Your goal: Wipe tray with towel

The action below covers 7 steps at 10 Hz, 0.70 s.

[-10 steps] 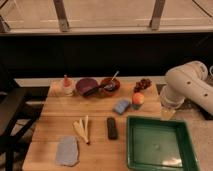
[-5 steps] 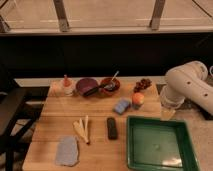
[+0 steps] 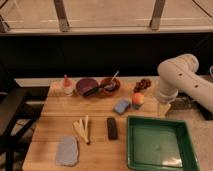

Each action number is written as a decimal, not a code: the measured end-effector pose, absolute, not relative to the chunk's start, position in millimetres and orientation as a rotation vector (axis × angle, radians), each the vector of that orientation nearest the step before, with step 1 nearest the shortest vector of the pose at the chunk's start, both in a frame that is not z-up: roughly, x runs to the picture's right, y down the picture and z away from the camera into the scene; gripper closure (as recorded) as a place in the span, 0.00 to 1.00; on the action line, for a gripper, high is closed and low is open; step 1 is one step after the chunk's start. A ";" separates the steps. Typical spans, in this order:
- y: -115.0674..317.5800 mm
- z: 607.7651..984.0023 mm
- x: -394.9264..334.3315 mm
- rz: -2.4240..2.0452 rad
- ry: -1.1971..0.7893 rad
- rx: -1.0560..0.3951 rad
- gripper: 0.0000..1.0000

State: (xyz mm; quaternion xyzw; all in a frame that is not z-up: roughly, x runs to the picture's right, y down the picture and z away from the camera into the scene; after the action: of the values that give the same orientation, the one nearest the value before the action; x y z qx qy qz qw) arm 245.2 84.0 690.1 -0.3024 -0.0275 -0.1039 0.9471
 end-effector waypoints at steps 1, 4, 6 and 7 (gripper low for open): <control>80.7 693.2 215.9 -0.309 -0.101 -0.621 0.35; 82.1 696.6 148.7 -0.500 -0.208 -0.634 0.35; 90.2 699.0 100.7 -0.606 -0.277 -0.641 0.35; 97.7 700.2 69.8 -0.656 -0.320 -0.636 0.35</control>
State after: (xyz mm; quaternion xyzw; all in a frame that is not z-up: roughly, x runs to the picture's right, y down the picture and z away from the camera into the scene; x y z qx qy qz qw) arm 69.8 97.7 700.2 -0.3057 -0.1540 -0.3151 0.8852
